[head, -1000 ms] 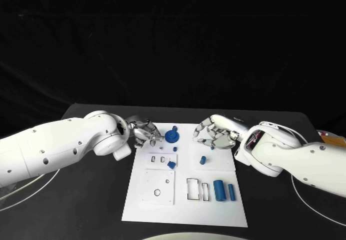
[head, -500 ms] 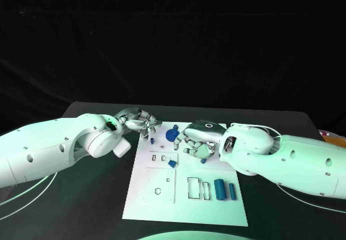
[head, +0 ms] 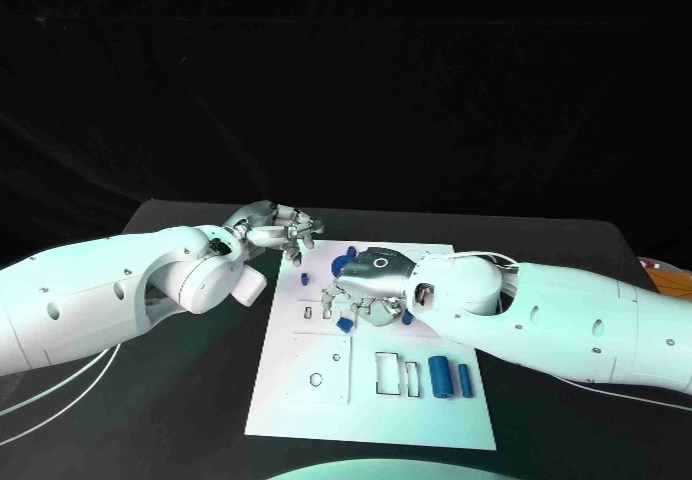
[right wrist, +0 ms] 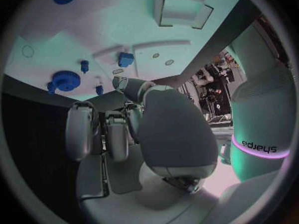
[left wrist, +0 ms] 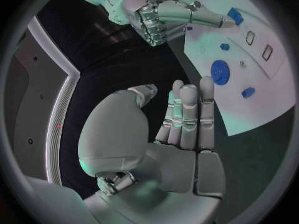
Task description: Assemble the parts on the task board
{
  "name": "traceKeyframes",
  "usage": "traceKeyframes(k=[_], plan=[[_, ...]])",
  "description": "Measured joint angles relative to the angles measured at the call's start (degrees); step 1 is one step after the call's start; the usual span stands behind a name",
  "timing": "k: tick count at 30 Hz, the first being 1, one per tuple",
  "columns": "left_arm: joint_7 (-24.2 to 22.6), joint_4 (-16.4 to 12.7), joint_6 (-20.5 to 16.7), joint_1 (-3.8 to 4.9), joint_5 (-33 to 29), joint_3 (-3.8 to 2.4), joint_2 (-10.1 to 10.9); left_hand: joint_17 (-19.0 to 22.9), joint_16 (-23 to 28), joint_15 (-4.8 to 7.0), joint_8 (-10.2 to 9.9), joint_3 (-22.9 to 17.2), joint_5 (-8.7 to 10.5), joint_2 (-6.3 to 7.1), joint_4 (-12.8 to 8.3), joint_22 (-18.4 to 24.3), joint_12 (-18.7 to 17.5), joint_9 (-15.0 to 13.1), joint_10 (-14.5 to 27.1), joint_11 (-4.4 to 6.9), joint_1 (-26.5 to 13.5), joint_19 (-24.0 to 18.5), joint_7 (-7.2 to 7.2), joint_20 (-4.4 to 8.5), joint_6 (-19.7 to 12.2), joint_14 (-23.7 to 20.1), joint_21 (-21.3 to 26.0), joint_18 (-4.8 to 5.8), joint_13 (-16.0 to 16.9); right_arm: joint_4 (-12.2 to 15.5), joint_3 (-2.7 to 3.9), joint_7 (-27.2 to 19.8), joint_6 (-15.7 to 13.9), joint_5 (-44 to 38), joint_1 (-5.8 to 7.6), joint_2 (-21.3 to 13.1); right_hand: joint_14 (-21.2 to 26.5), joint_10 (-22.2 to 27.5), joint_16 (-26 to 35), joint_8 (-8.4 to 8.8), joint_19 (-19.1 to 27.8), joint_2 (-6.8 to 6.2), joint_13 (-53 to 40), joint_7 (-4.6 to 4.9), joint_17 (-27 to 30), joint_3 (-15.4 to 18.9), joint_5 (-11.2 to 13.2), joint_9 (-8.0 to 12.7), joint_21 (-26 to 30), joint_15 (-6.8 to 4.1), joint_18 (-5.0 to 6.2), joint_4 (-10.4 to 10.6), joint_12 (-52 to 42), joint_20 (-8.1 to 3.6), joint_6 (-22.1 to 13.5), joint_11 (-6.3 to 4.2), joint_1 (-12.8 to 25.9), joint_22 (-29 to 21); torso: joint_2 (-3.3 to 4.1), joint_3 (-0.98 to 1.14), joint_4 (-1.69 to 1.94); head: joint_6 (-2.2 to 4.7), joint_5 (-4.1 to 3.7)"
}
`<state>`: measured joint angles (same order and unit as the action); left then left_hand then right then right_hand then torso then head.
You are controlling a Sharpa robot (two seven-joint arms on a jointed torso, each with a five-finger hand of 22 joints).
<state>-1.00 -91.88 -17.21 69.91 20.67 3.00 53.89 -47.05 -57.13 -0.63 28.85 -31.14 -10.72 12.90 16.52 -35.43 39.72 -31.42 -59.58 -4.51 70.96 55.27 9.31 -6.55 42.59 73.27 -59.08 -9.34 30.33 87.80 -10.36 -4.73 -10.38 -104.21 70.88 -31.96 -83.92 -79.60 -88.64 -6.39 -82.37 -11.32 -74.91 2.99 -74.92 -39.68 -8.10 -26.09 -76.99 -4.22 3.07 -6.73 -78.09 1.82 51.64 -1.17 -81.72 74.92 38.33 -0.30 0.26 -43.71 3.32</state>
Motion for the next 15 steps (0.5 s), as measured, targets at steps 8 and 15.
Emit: traceKeyframes(k=[8, 15], plan=[[-1.6, -0.1, -1.5, 0.03, -1.3, -0.01, 0.1, -0.1, 0.0, 0.0, 0.0, 0.0, 0.0, 0.0, 0.0, -0.1, 0.0, 0.0, 0.0, 0.0, 0.0, 0.0, 0.0, 0.0, 0.0, 0.0, 0.0, 0.01, 0.0, -0.8, -0.38, -0.9, 1.8, -3.5, -0.01, 1.3, -0.2, 0.3, 0.0, 0.0, 0.4, 0.05, 0.0, -0.41, 0.0, -0.7, 1.5, -0.1, 0.7, -0.21, -0.01, -1.2, 0.5, -0.4, -0.4, -0.3, 0.6, 0.0, 0.39, -0.22, 0.36, -0.22, -0.18], [-2.1, -0.1, -2.2, 0.04, -1.8, -0.07, 0.1, -0.4, 0.0, 0.0, 0.0, 0.0, 0.0, 0.0, 0.0, -0.3, 0.0, 0.0, 0.2, -0.21, 0.0, 0.0, 0.0, 0.0, 0.0, 0.0, 0.0, 0.01, 0.0, -1.3, -0.74, -1.7, 3.4, -5.3, -0.02, 2.0, -0.2, 0.5, 0.0, 0.0, 0.6, 0.33, 0.0, -0.61, 0.0, -0.7, 3.7, -0.4, 0.9, -0.21, 0.0, -2.2, 0.5, -0.6, -0.6, -0.5, 0.9, 0.0, 0.6, -0.43, 0.69, -0.37, -0.17]])
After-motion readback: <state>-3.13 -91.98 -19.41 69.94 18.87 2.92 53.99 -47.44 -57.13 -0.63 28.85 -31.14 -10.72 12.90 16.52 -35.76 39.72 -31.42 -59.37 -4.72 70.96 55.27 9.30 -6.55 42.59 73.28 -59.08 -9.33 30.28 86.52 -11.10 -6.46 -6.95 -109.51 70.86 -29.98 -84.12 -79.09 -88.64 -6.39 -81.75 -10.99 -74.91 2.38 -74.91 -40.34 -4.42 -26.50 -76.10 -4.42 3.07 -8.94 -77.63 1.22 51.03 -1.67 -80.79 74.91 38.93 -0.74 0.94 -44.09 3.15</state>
